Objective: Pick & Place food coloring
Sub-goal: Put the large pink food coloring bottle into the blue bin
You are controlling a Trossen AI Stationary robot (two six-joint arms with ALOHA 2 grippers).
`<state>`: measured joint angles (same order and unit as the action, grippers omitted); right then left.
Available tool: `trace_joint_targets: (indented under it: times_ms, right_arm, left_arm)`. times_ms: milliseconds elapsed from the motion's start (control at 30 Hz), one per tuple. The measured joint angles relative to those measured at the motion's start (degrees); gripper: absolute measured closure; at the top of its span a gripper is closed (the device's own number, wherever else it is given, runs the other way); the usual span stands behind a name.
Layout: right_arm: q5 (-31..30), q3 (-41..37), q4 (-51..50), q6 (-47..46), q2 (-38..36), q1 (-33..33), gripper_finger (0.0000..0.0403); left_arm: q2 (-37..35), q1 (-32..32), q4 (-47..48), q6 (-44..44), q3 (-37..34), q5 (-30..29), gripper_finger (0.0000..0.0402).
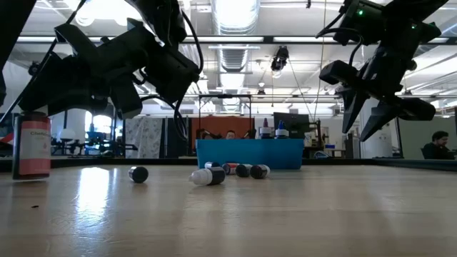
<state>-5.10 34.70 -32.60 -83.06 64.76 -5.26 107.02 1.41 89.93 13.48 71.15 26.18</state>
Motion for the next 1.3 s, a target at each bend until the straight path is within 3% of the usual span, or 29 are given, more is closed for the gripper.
trace_joint_targets:
  times_ms: [500, 767, 1300]
  right_arm:
    - [2.42, 0.08, 5.04, 3.77, 7.46, -0.01, 0.0254]
    - [2.14, 0.11, 6.43, 5.19, 8.09, -0.04, 0.0255]
    - [2.08, 0.04, 6.38, 6.66, 8.08, 0.0, 0.0255]
  left_arm:
    - [-0.01, 0.0, 0.06, 2.18, 1.02, -0.63, 0.0287]
    - [-0.02, -0.02, 0.15, 6.32, 1.48, -4.3, 0.0286]
    - [-0.02, -0.11, 0.08, 10.85, 3.91, -4.44, 0.0286]
